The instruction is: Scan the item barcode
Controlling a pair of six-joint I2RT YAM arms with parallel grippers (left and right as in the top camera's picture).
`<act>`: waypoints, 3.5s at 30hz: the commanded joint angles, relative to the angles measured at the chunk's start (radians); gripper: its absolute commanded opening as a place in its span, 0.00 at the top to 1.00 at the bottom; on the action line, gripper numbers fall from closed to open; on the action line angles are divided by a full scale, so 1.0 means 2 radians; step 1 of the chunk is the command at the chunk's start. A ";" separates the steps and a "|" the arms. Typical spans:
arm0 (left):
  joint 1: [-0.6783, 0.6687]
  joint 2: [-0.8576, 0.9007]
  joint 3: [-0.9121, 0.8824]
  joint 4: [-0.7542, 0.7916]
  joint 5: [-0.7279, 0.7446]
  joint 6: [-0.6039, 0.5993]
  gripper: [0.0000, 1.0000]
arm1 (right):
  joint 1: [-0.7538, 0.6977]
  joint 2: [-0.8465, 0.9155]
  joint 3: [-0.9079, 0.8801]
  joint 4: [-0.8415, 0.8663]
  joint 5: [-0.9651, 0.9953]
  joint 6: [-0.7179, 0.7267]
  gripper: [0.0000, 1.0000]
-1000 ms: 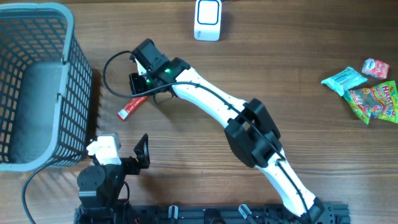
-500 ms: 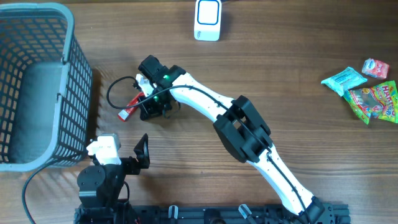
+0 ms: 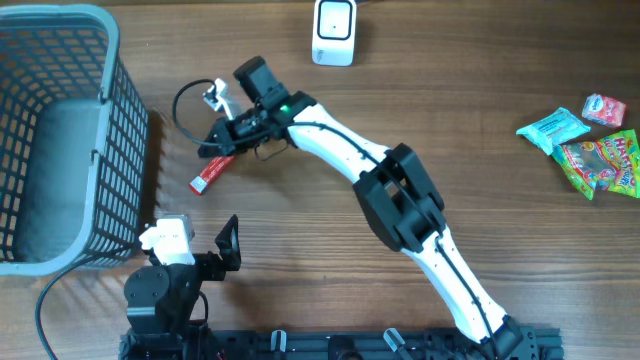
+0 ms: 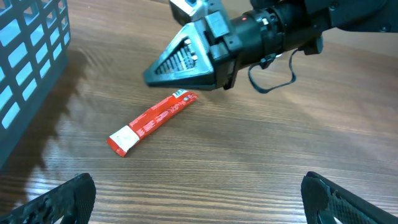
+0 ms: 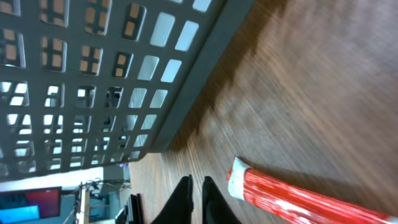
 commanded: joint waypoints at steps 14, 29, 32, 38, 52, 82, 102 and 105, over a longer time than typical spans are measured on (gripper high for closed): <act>-0.002 -0.003 0.000 0.003 -0.005 -0.001 0.00 | 0.045 0.044 0.002 -0.033 0.195 -0.018 0.95; -0.002 -0.003 0.000 0.003 -0.005 -0.001 0.00 | -0.157 0.028 0.002 -0.427 0.258 -0.259 0.95; -0.002 -0.003 0.000 0.003 -0.005 -0.001 0.00 | -0.202 -0.034 0.002 -0.435 0.186 -0.292 0.66; -0.002 -0.003 0.000 0.003 -0.005 -0.001 0.00 | -0.141 -0.056 0.000 -0.463 0.227 -0.432 0.01; -0.002 -0.003 0.000 0.003 -0.005 -0.001 0.00 | -0.035 -0.075 0.003 -0.451 0.278 -0.393 0.04; -0.002 -0.003 0.000 0.003 -0.005 -0.001 0.00 | 0.065 -0.095 -0.059 -0.288 0.139 0.145 0.96; -0.002 -0.003 0.000 0.003 -0.005 -0.001 0.00 | 0.039 -0.029 -0.059 -0.281 0.237 0.142 0.96; -0.002 -0.003 0.000 0.003 -0.005 -0.001 0.00 | -0.003 -0.029 -0.059 -0.277 0.304 0.140 0.96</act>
